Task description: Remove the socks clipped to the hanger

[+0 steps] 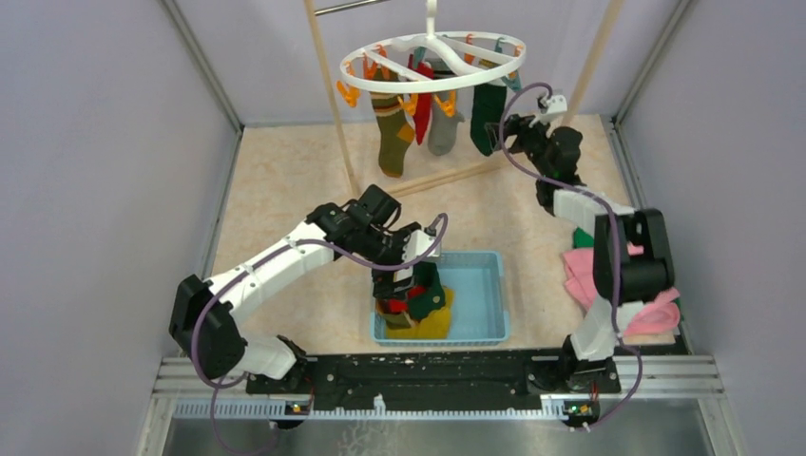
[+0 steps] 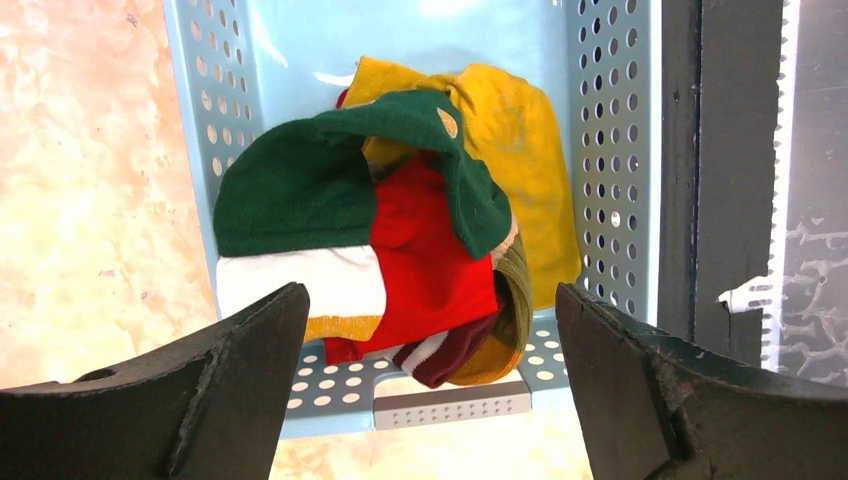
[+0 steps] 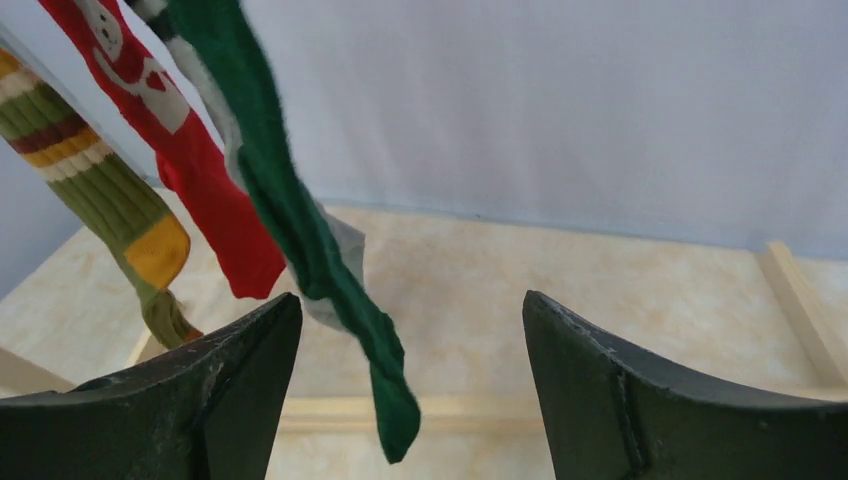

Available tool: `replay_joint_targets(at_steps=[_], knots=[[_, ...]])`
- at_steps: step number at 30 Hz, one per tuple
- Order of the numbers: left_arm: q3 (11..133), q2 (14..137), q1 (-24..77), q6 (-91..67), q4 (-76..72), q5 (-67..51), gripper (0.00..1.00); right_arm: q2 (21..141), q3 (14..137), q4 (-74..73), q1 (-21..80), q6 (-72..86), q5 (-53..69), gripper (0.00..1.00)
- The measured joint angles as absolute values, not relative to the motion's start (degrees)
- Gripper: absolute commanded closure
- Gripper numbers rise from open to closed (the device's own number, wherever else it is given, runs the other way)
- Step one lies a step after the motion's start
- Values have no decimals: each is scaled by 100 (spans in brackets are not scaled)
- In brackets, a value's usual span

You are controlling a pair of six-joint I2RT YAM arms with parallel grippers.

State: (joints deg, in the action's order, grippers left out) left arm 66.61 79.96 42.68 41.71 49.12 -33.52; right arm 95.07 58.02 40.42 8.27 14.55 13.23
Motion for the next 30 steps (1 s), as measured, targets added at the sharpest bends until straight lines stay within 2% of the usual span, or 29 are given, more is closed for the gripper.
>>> replay_joint_targets(at_steps=[3, 4, 6, 14, 22, 30], knots=[[6685, 7950, 4237, 4171, 5017, -3330, 1, 10510, 6571, 4648, 740, 1566, 2025, 66], [6707, 7940, 4226, 4169, 5052, -3321, 1, 10700, 6744, 4825, 731, 1629, 2180, 75], [6761, 7926, 4195, 4169, 5113, -3308, 1, 10899, 6910, 5310, 731, 1841, 2456, 100], [6967, 7896, 4056, 4034, 5153, -3352, 1, 10486, 6573, 6390, 735, 2370, 2971, 100], [7120, 7889, 3795, 3833, 5105, -3542, 1, 9118, 5448, 6307, 856, 2408, 2980, 100], [7266, 7800, 3334, 3562, 4930, -3920, 1, 7550, 4307, 5492, 1389, 2268, 2633, 100]])
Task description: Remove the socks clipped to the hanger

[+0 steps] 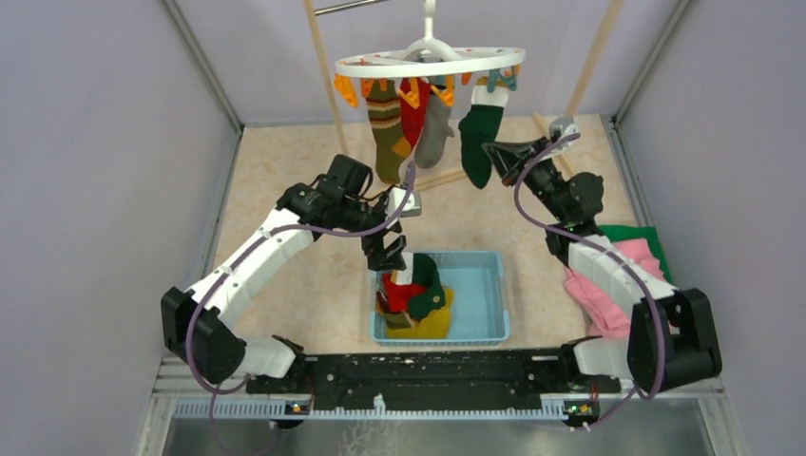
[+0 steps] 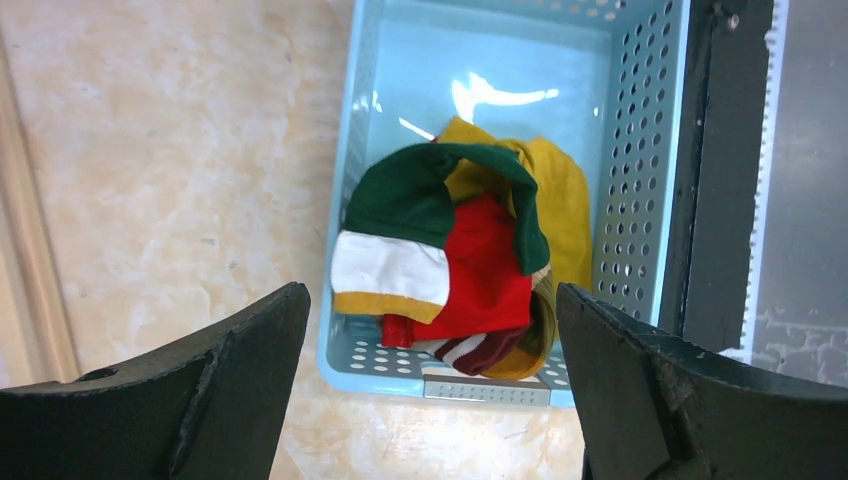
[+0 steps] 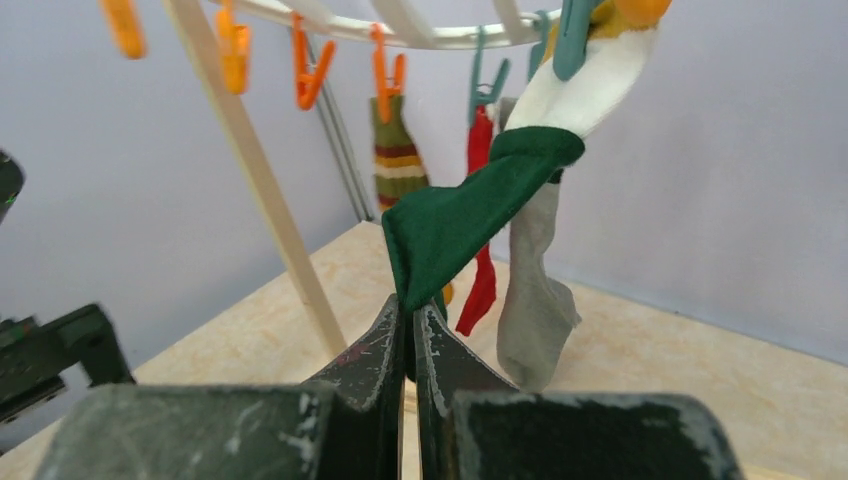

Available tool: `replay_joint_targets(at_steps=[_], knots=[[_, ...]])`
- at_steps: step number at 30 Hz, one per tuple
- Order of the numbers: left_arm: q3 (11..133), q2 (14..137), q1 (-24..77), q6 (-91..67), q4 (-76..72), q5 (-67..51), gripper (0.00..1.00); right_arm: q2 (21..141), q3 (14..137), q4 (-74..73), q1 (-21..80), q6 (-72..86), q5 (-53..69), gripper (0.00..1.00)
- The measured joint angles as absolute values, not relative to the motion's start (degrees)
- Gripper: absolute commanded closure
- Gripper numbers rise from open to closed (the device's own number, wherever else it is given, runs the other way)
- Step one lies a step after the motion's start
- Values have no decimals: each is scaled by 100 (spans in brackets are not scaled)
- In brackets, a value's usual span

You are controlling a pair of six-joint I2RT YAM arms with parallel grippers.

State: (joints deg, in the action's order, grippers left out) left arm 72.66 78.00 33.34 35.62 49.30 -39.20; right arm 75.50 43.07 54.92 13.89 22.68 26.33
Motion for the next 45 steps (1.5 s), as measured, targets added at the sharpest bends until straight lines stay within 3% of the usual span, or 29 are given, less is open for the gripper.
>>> replay_joint_targets(at_steps=[15, 25, 39, 45], knots=[[7826, 7771, 3039, 2930, 4729, -4501, 1, 5354, 3634, 3739, 2926, 2432, 1905, 100], [7826, 7695, 2969, 2613, 4491, -4866, 1, 5710, 3684, 3638, 3955, 2952, 1903, 100], [8097, 7819, 2847, 2060, 3846, -5553, 10, 6053, 4032, 3861, 4125, 3514, 2032, 100], [8143, 7955, 2794, 1828, 3605, -5721, 1, 6053, 4032, 4032, 4125, 3822, 2211, 100]])
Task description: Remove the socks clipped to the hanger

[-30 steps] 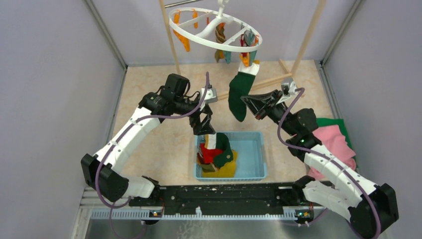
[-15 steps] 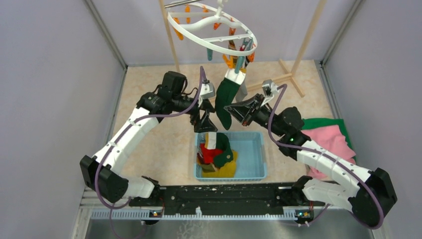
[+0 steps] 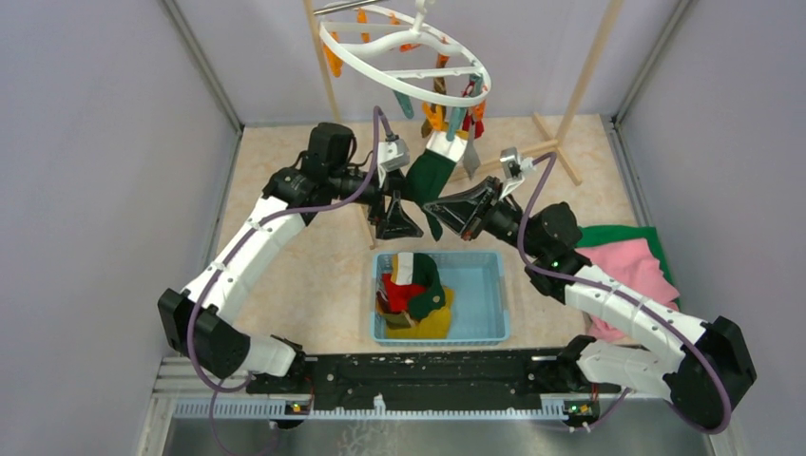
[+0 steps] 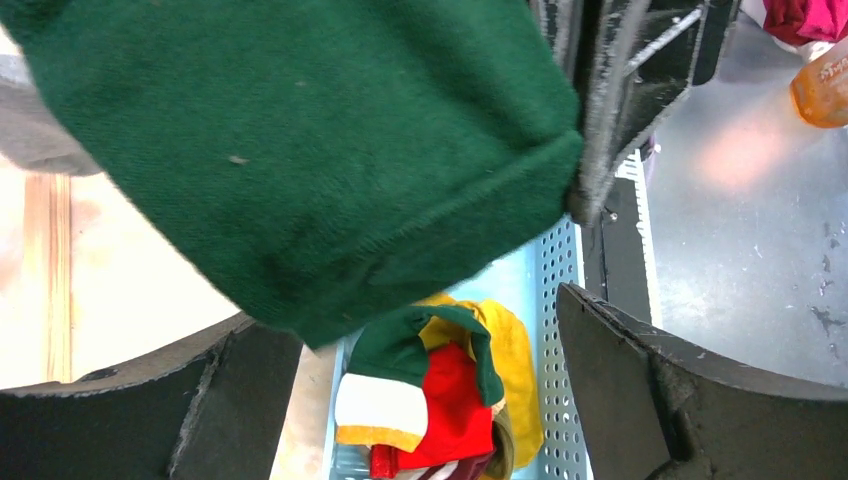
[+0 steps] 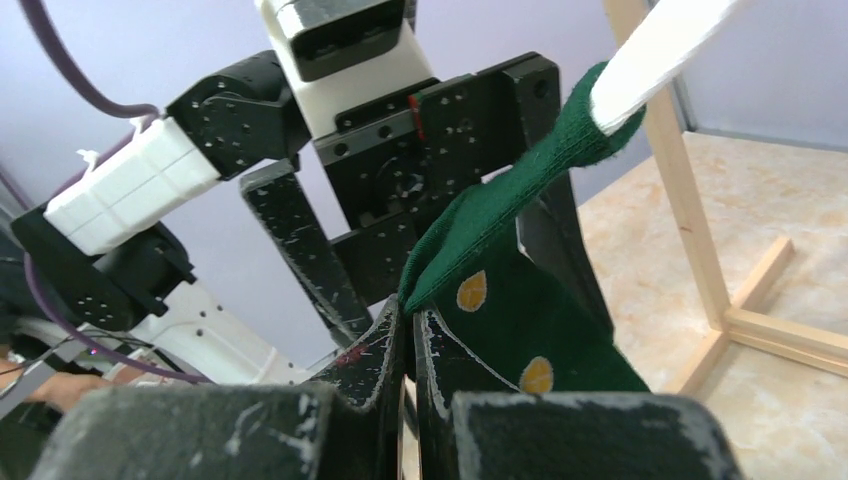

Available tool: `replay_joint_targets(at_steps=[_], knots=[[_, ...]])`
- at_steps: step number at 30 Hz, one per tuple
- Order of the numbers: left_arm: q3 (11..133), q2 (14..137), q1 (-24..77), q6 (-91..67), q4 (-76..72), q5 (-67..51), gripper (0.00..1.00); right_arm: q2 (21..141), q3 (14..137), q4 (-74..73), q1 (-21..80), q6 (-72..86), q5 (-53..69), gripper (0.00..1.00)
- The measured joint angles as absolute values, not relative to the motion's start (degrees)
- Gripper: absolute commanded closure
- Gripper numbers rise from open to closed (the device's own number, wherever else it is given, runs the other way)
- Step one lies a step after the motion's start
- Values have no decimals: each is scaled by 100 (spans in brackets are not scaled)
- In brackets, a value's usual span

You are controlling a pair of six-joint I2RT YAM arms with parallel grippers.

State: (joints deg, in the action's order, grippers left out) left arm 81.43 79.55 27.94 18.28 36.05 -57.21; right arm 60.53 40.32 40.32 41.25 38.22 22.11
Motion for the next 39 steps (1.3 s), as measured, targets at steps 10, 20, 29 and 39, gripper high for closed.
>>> replay_joint_targets(at_steps=[10, 20, 29, 39], knots=[[8221, 7968, 2679, 1699, 3424, -5677, 1, 6053, 4032, 4086, 4125, 4077, 2475, 100], [8383, 8125, 2558, 1608, 3391, -6451, 47, 6200, 4150, 4115, 4125, 4233, 2565, 100], [8423, 8300, 2556, 1459, 3323, -6663, 100, 6163, 4484, 3334, 4136, 3955, 2150, 44], [8265, 8197, 2558, 1227, 3076, -6650, 100, 6178, 5507, 2512, 3527, 3267, 1514, 18]])
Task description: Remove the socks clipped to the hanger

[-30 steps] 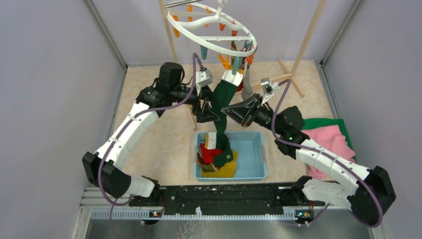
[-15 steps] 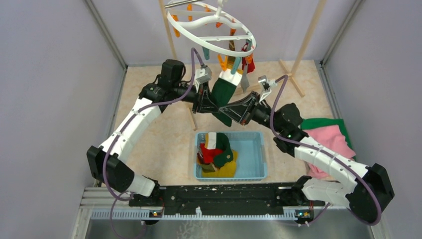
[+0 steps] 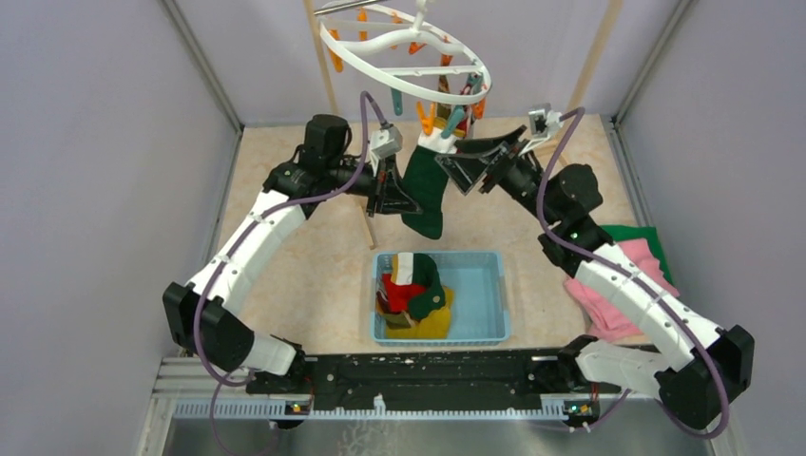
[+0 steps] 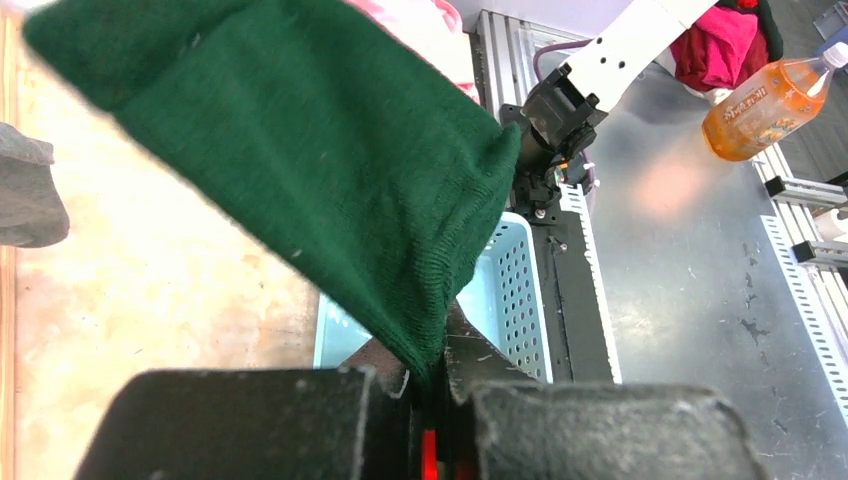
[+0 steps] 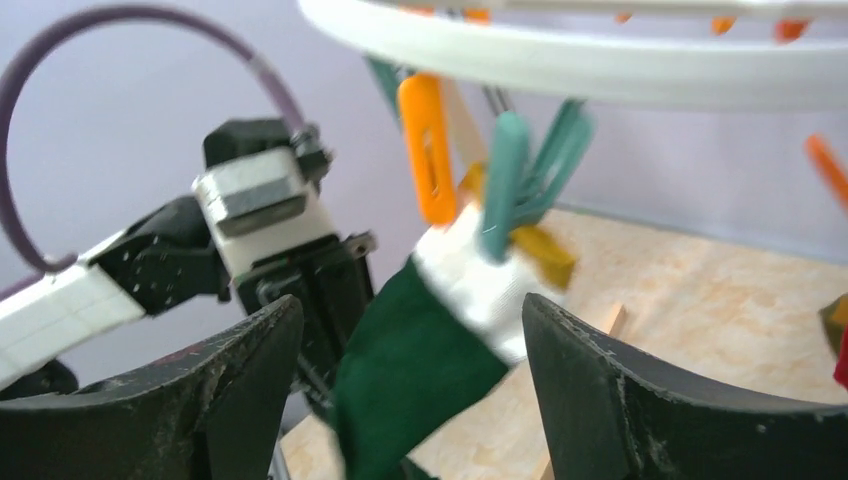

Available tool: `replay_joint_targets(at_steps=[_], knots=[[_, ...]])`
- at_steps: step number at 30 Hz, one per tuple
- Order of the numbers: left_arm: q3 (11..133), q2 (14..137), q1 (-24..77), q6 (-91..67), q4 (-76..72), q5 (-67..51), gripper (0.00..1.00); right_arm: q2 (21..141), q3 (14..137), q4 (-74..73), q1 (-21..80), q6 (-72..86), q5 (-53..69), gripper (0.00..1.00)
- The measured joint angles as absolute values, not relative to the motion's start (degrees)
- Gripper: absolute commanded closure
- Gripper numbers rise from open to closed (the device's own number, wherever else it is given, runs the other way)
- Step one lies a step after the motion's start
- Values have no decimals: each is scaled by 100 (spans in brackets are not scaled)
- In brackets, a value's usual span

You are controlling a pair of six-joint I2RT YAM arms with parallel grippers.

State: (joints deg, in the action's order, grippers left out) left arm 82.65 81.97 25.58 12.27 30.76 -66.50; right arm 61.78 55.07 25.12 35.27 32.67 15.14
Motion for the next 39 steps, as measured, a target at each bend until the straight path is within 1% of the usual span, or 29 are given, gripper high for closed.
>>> replay_joint_targets(at_steps=[3, 7, 12, 17, 24, 27, 29, 33, 34, 39], knots=[[8187, 8121, 2558, 1135, 2978, -6667, 100, 6386, 5638, 2755, 3170, 3402, 1721, 17], [8110, 8047, 2558, 1000, 2908, -6720, 100, 6779, 5649, 3151, 2976, 3642, 2053, 18], [8068, 7994, 2558, 864, 2829, -6820, 100, 7260, 5743, 3673, 2873, 4095, 2392, 25], [7996, 7929, 2558, 790, 2790, -6879, 100, 7570, 5756, 4499, 2716, 4619, 2611, 33], [7905, 7848, 2558, 744, 2722, -6932, 100, 7889, 5981, 5240, 2646, 5092, 2700, 49], [7861, 7819, 2558, 742, 2703, -6943, 100, 8034, 6084, 5507, 2646, 5282, 2714, 60], [7843, 7813, 2558, 742, 2705, -6938, 100, 8108, 6152, 5590, 2646, 5378, 2711, 71], [7795, 7811, 2558, 794, 2707, -6908, 100, 8184, 6208, 5662, 2646, 5489, 2711, 98], [7767, 7811, 2558, 827, 2711, -6890, 100, 8187, 6208, 5658, 2644, 5511, 2703, 100], [7432, 7811, 2563, 1096, 2803, -6748, 100, 8187, 6208, 5586, 2644, 5474, 2703, 100]])
